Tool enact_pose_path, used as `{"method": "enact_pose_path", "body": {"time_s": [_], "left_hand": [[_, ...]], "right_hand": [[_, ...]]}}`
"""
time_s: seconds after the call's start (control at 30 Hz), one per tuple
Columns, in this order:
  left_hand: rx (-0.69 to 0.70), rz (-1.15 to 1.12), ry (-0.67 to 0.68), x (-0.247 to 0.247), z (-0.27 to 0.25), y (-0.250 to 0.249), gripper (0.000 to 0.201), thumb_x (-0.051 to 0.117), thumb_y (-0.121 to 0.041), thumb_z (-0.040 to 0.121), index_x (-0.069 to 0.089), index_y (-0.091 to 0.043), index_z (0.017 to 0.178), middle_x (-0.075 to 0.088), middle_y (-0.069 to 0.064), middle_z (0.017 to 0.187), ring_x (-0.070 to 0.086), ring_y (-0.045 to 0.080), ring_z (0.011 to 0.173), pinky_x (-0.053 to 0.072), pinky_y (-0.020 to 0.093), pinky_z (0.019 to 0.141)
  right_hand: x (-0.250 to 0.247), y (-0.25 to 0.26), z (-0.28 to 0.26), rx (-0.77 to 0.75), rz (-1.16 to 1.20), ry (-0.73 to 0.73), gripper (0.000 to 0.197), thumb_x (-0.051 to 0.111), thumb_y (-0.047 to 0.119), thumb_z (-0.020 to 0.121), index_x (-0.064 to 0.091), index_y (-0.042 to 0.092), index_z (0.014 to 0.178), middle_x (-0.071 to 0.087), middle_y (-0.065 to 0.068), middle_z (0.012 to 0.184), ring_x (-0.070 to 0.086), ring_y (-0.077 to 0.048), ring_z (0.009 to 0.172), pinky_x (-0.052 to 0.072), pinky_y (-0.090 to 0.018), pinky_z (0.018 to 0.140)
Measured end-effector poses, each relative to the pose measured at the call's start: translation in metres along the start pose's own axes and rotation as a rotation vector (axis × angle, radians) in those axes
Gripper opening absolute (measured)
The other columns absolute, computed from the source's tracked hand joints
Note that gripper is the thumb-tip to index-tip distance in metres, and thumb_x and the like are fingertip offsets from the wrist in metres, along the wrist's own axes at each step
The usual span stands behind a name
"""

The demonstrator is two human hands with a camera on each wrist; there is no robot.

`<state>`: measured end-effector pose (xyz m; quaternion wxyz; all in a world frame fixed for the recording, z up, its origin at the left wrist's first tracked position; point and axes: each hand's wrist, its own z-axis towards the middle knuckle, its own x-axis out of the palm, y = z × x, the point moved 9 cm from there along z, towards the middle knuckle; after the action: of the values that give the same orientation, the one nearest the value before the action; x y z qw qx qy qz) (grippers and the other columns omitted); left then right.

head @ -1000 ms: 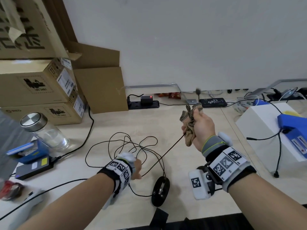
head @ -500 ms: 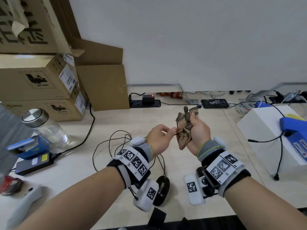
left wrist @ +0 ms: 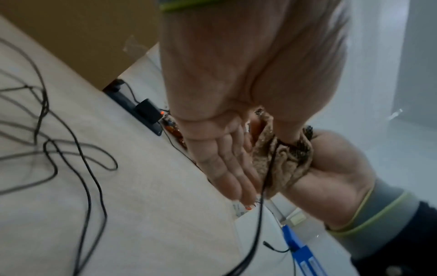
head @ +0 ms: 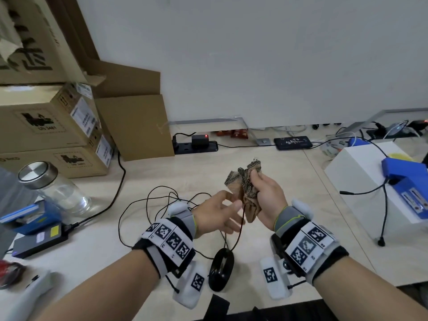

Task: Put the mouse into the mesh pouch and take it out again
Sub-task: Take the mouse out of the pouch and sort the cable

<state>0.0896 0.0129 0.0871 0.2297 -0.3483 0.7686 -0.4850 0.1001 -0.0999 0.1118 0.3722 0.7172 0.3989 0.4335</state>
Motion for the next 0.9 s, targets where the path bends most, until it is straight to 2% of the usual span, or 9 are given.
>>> {"method": "enact_pose_path", "body": {"time_s": [0.07,0.17,0.3,0.4,0.5,0.6,0.7,0.83,0.9], "left_hand": [[0.011,-0.149,-0.072,-0.002,0.001,-0.003,0.037,0.046,-0.038,0.099,0.045,-0.010,0.122,0.067,0.010,0.087,0.067,0.025,0.075,0.056,0.035,0.074],[0.035,-0.322,-0.226,-0.009,0.001,-0.006,0.039,0.047,-0.042,0.098,0.050,-0.006,0.114,0.059,0.000,0.062,0.058,0.021,0.054,0.051,0.031,0.054],[0.151,-0.134,-0.419,-0.025,-0.004,-0.017,0.042,0.055,-0.045,0.092,0.050,-0.009,0.113,0.054,-0.004,0.054,0.042,0.007,0.038,0.031,0.022,0.042],[0.187,0.040,-0.441,-0.022,-0.009,-0.027,0.041,0.062,-0.050,0.085,0.045,-0.024,0.111,0.069,0.004,0.068,0.061,0.015,0.054,0.046,0.036,0.055],[0.232,0.224,-0.530,-0.021,-0.015,-0.038,0.048,0.068,-0.042,0.081,0.035,-0.027,0.113,0.072,0.000,0.072,0.067,0.023,0.068,0.054,0.040,0.067],[0.277,0.293,-0.547,-0.021,-0.017,-0.046,0.062,0.070,-0.030,0.083,0.028,-0.026,0.128,0.071,-0.005,0.067,0.064,0.016,0.061,0.054,0.039,0.069],[0.335,0.241,-0.484,-0.018,-0.021,-0.048,0.079,0.068,-0.021,0.087,0.015,-0.032,0.144,0.072,-0.002,0.070,0.066,0.011,0.061,0.056,0.035,0.070],[0.348,0.040,-0.437,-0.021,-0.020,-0.046,0.061,0.059,-0.006,0.093,0.033,-0.030,0.143,0.069,0.006,0.081,0.066,0.018,0.058,0.057,0.037,0.062],[0.387,0.081,-0.486,-0.024,-0.020,-0.051,0.049,0.055,-0.004,0.094,0.044,-0.023,0.138,0.067,0.001,0.082,0.061,0.008,0.054,0.053,0.027,0.061]], "right_hand": [[0.004,-0.005,-0.003,0.037,0.026,0.060,0.034,0.041,0.025,0.102,0.064,0.001,0.109,0.071,-0.019,0.098,0.069,-0.029,0.084,0.053,-0.043,0.086],[0.008,-0.016,-0.007,0.128,0.112,0.092,0.040,0.036,0.027,0.103,0.064,0.000,0.114,0.069,-0.022,0.111,0.068,-0.032,0.098,0.055,-0.042,0.084],[0.005,-0.025,-0.006,0.249,0.332,0.105,0.053,0.033,0.037,0.101,0.055,-0.002,0.130,0.056,-0.028,0.132,0.051,-0.044,0.124,0.037,-0.056,0.108],[0.010,-0.018,-0.007,0.243,0.432,0.160,0.052,0.044,0.033,0.089,0.060,-0.002,0.124,0.057,-0.023,0.131,0.058,-0.036,0.116,0.044,-0.049,0.104],[0.009,-0.017,-0.005,0.225,0.555,0.163,0.063,0.060,0.025,0.074,0.054,-0.002,0.131,0.053,-0.018,0.134,0.051,-0.033,0.124,0.034,-0.050,0.112],[0.013,-0.016,-0.011,0.261,0.561,0.208,0.051,0.045,0.037,0.088,0.068,0.000,0.115,0.063,-0.021,0.124,0.064,-0.036,0.110,0.050,-0.051,0.095],[0.008,-0.015,-0.014,0.274,0.621,0.203,0.047,0.045,0.032,0.082,0.065,0.005,0.114,0.067,-0.022,0.113,0.065,-0.035,0.097,0.055,-0.044,0.078],[-0.005,-0.015,-0.008,0.211,0.630,0.160,0.064,0.037,0.052,0.093,0.068,0.000,0.112,0.062,-0.023,0.125,0.064,-0.038,0.106,0.050,-0.053,0.091],[0.000,-0.015,-0.012,0.217,0.570,0.250,0.086,0.042,0.070,0.081,0.062,-0.002,0.124,0.055,-0.023,0.134,0.058,-0.039,0.115,0.038,-0.057,0.104]]}}
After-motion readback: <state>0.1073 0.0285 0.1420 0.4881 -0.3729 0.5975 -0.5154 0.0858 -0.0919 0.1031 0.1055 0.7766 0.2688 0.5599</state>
